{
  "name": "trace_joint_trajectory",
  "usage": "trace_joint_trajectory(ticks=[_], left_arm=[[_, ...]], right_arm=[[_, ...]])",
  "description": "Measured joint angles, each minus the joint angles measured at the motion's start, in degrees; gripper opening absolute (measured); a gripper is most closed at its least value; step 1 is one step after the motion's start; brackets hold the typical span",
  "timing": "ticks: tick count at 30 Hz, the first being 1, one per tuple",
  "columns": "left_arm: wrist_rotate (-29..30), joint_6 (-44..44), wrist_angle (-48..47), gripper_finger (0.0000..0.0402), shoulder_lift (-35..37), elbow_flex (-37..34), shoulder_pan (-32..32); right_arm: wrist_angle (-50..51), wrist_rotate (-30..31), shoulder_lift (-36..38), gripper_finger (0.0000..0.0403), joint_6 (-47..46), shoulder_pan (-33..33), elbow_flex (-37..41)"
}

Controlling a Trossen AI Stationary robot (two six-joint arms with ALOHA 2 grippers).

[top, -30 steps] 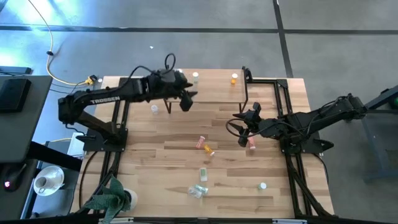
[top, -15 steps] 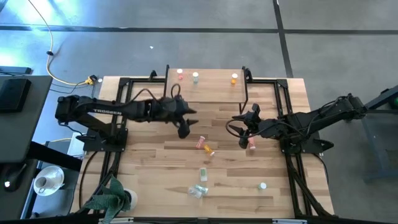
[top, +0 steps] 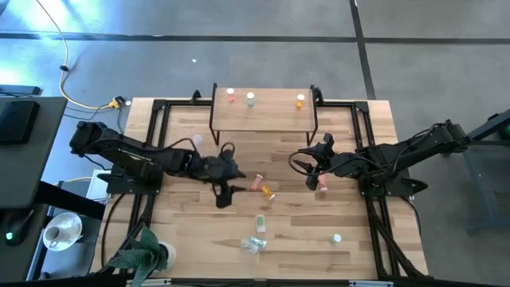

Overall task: Pick and place medicine bottles onto shelf by color
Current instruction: Put the middle transparent pill bottle on the shelf

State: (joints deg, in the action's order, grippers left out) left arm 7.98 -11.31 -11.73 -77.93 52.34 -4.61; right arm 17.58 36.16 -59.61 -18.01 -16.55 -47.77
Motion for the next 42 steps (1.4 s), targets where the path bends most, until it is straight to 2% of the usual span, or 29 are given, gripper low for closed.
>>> trace_joint_trajectory(ticks=[10, 17, 20, 30, 35, 42], left_arm=[[5.40, -2.42, -3.92, 0.0201, 0.00, 0.00, -7.70], [10.90, -3.73, -4.96, 0.0201, 0.00, 0.00, -10.13], [12.27, -4.08, -4.16, 0.0201, -0.06, -0.58, -10.49], [11.98, -6.76, 11.59, 0.0201, -0.33, -13.87, -10.41], [11.41, -6.75, 13.10, 0.0201, 0.19, -14.77, -9.76], [10.16, -6.58, 13.28, 0.0201, 0.17, -14.71, -7.40]], right_arm=[[-2.29, -3.55, -2.27, 0.0177, -1.93, 0.01, 0.04], [-9.57, -12.81, -6.18, 0.0177, 3.39, 0.01, -0.50], [-10.50, -14.65, -7.19, 0.0177, 3.49, -0.01, -0.50], [-13.90, -17.73, -7.63, 0.0177, 7.46, -0.01, -0.59], [-18.19, -18.57, -8.77, 0.0177, 11.36, 0.01, -0.61], [-23.12, -22.74, -10.64, 0.0177, 22.89, 0.01, -0.66]])
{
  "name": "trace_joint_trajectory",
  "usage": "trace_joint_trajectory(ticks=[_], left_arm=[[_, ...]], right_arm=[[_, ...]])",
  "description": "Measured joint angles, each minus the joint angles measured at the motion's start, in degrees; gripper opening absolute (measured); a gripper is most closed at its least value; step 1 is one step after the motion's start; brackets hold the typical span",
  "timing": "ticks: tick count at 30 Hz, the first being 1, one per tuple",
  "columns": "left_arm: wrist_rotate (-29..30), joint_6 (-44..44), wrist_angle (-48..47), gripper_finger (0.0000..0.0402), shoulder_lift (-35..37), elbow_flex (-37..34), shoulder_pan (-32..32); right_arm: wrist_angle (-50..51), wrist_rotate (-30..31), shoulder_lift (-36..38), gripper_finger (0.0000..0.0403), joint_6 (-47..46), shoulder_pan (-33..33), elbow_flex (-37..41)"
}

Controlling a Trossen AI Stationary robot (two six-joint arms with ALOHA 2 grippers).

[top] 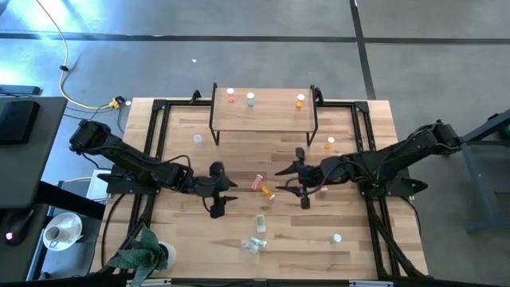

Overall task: Pick and place medicine bottles onto shelf by color
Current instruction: Put the middle transparent pill bottle on the shelf

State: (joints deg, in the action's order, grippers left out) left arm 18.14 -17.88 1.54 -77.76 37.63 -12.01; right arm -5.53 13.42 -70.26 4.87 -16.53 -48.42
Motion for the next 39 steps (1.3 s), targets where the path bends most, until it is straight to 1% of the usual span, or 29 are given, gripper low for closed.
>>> trace_joint_trajectory(ticks=[4, 8, 12, 17, 20, 23, 27, 34, 36, 39], left_arm=[[-0.05, -0.12, 0.03, 0.0201, 0.00, 0.00, 2.29], [-0.19, -0.59, 0.06, 0.0201, 0.00, 0.00, 4.17], [-2.41, -1.02, 0.02, 0.0201, 0.00, 0.00, 5.71], [-4.26, -1.02, -0.20, 0.0201, 0.00, 0.01, 6.06], [-4.40, -1.00, -0.35, 0.0201, 0.00, 0.02, 5.95], [-4.28, -0.55, -0.27, 0.0201, 0.00, 0.00, 5.99], [-4.19, -0.53, -0.26, 0.0201, 0.00, 0.02, 5.99], [-4.11, -0.56, -0.18, 0.0201, 0.00, 0.02, 5.99], [-4.03, -0.59, -0.17, 0.0201, 0.00, 0.02, 5.99], [-4.01, -0.88, -0.04, 0.0201, 0.00, 0.02, 5.99]], right_arm=[[0.30, -0.40, 0.00, 0.0177, 3.56, 0.04, -0.25], [2.14, -0.47, -0.82, 0.0177, 5.49, 0.04, -4.18], [11.09, -0.35, -3.95, 0.0177, 9.09, 0.26, -11.01], [22.74, -0.30, -10.05, 0.0177, 12.02, 0.44, -19.55], [29.49, -0.38, -13.98, 0.0177, 12.30, 0.44, -23.46], [33.81, -0.36, -17.80, 0.0177, 11.36, 0.29, -26.02], [36.12, -0.71, -22.70, 0.0182, 9.70, -0.32, -27.49], [35.72, -9.62, -30.31, 0.0208, 13.83, -1.99, -27.71], [35.19, -10.70, -32.33, 0.0212, 16.31, -2.79, -27.71], [35.25, -10.37, -34.79, 0.0213, 22.79, -4.18, -27.71]])
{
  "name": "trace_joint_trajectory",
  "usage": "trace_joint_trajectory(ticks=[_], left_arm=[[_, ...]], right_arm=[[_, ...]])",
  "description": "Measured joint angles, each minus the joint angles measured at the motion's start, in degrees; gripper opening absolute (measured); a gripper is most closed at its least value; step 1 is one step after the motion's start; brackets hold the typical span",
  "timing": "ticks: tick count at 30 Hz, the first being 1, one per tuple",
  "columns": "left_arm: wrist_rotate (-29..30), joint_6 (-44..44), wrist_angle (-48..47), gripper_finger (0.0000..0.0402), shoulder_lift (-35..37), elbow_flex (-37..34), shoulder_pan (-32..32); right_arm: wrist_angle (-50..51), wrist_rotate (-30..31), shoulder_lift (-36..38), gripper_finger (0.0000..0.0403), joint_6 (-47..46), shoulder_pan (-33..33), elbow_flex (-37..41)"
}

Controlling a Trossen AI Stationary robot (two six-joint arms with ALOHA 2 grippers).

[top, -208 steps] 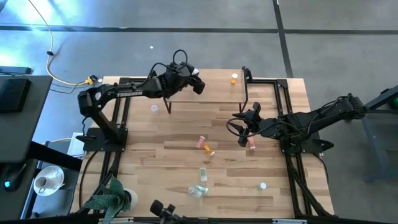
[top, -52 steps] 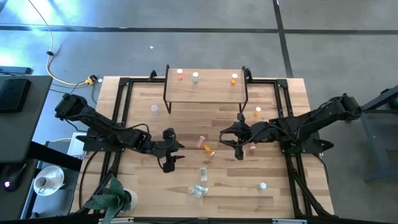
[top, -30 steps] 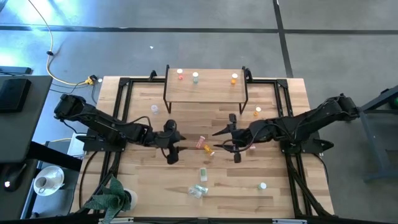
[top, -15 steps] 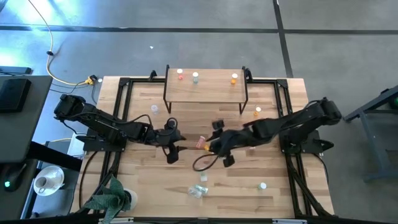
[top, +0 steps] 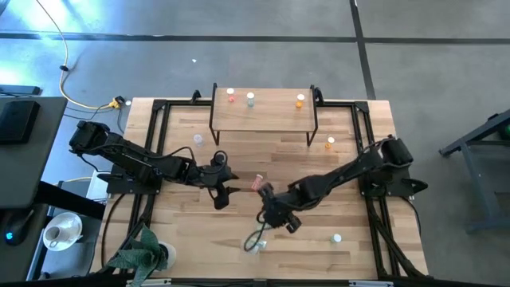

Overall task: Pick and place medicine bottles onto shelf by color
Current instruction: Put the middle transparent pill bottle on the shelf

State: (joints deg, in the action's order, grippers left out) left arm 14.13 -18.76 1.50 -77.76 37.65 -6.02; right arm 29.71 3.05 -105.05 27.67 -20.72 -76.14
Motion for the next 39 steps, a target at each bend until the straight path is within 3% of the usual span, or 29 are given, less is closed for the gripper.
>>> trace_joint_trajectory(ticks=[6, 10, 19, 39], left_arm=[[0.00, -0.12, -0.02, 0.0201, 0.00, 0.00, 0.00], [-0.01, -0.13, -0.07, 0.0201, 0.00, 0.00, 0.00], [-0.02, -0.13, 0.02, 0.0201, 0.00, 0.00, 0.00], [-0.02, -0.11, -0.15, 0.0201, 0.00, 0.00, 0.00]], right_arm=[[-2.54, 0.41, -3.37, 0.0213, 13.05, -2.55, 0.00], [-6.49, 2.96, -4.79, 0.0213, 18.31, -3.88, 0.00], [-8.77, 2.67, -7.17, 0.0213, 30.17, -4.48, 0.00], [-12.62, 2.70, -13.05, 0.0213, 35.37, -3.30, -0.09]])
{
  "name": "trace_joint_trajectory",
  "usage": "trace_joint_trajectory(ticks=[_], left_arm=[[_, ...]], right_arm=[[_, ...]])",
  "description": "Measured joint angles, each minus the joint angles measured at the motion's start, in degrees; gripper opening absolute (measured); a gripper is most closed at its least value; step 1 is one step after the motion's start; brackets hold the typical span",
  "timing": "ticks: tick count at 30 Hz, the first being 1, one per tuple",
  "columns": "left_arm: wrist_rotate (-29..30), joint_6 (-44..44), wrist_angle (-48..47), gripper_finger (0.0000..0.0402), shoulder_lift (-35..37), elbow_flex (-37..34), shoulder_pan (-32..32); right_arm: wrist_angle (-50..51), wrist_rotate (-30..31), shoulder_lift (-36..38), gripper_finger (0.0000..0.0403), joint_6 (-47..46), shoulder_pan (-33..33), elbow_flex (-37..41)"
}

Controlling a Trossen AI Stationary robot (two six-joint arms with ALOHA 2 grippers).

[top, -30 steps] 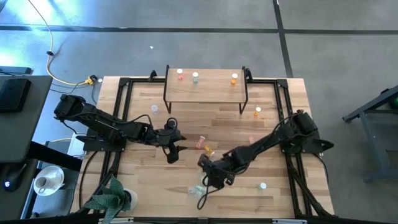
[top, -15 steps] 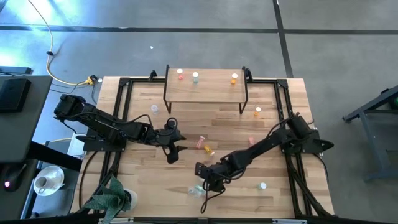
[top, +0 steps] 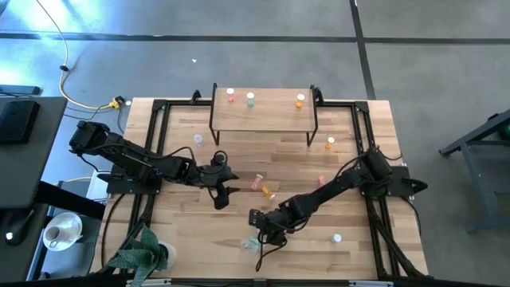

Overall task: Pick and place medicine bottles onto shelf by color
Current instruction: Put the middle transparent pill bottle on the shelf

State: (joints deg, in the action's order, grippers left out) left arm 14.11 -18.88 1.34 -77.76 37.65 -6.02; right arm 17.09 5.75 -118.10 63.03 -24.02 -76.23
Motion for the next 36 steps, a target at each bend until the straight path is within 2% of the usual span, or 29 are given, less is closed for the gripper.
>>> trace_joint_trajectory(ticks=[5, 15, 21, 31, 36], left_arm=[[0.00, -0.02, -0.03, 0.0201, 0.00, 0.00, 0.00], [-0.01, -0.02, -0.22, 0.0201, 0.00, 0.00, -0.01], [-0.02, -0.02, -0.24, 0.0201, 0.00, 0.00, -0.02], [-0.02, 0.47, -0.24, 0.0201, 0.00, 0.02, -0.02], [-0.02, 1.32, -0.22, 0.0201, 0.00, 0.02, -0.02]], right_arm=[[0.03, 0.21, -0.33, 0.0206, 0.19, -0.03, -0.11], [-0.57, 2.87, -0.59, 0.0131, -1.48, -0.40, -0.03], [-1.08, 7.47, -0.70, 0.0131, -1.97, -1.84, 0.09], [-1.51, 19.61, 2.08, 0.0130, -11.59, -2.46, 0.26], [-1.48, 21.32, 5.54, 0.0129, -16.46, -1.54, 0.24]])
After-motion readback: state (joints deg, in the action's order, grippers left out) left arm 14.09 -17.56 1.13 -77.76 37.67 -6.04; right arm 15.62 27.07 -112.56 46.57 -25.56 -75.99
